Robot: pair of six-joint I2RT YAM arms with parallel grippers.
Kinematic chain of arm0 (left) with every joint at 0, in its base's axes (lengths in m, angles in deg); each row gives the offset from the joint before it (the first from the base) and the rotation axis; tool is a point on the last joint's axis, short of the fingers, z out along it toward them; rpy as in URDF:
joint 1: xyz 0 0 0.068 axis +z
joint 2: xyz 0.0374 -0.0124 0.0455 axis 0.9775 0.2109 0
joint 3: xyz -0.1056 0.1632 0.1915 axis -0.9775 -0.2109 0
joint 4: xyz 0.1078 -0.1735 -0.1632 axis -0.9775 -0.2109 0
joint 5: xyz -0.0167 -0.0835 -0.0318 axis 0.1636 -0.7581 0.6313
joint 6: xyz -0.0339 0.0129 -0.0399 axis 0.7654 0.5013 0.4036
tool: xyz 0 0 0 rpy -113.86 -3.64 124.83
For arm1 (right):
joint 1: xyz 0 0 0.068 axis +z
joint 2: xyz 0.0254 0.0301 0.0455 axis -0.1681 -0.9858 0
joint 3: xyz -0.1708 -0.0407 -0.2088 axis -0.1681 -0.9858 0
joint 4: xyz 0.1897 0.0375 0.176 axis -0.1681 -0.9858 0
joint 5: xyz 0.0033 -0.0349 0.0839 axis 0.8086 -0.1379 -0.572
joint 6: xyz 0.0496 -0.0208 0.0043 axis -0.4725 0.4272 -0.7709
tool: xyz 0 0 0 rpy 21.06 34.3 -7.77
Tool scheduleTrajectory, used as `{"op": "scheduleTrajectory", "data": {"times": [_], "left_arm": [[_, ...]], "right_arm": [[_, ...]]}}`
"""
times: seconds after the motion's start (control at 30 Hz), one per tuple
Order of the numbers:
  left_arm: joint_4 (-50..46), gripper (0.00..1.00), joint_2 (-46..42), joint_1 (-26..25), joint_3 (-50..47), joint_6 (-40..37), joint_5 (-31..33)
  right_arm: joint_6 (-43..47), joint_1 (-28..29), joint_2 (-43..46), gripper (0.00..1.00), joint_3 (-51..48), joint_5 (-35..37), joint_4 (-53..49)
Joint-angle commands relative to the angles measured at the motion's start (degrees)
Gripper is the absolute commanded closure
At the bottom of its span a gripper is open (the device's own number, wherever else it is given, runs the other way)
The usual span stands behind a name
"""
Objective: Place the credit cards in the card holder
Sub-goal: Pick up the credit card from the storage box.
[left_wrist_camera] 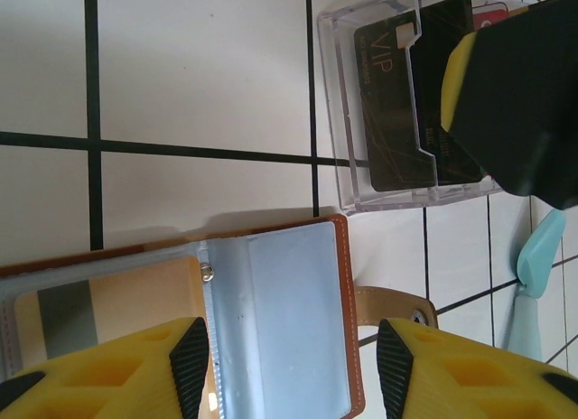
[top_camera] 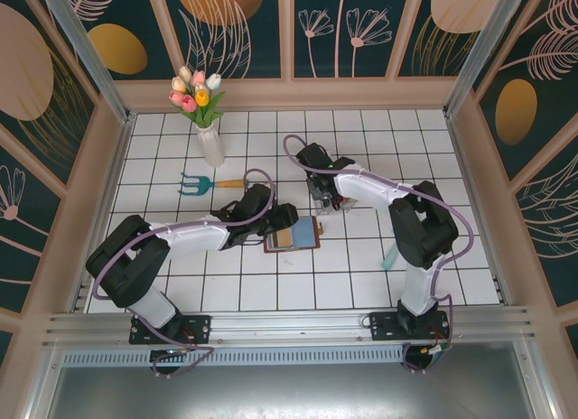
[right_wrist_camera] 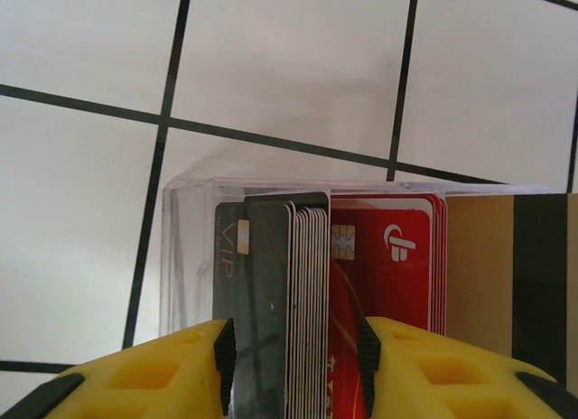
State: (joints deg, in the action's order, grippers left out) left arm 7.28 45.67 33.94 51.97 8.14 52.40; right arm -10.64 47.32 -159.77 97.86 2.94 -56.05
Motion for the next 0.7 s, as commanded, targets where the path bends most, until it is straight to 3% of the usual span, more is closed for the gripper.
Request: {"op": "scheduleTrajectory", "data": {"times": [0.0,0.33,0.67], "left_arm": [[1.68,0.45,-0.29,-0.23,0.62,0.32,-0.20],[1.52,0.45,-1.80,-0.24,-1.03,1.10,1.49],[1.37,0.45,-1.88,-0.24,-1.40,1.23,1.76]], "right_arm": [[0.75,0.92,-1.94,0.57,1.85,7.29,-2.66],[1.41,2.43,-5.07,0.58,2.63,12.30,-2.76],[1.54,3.15,-2.14,0.63,3.25,15.25,-3.45]]}}
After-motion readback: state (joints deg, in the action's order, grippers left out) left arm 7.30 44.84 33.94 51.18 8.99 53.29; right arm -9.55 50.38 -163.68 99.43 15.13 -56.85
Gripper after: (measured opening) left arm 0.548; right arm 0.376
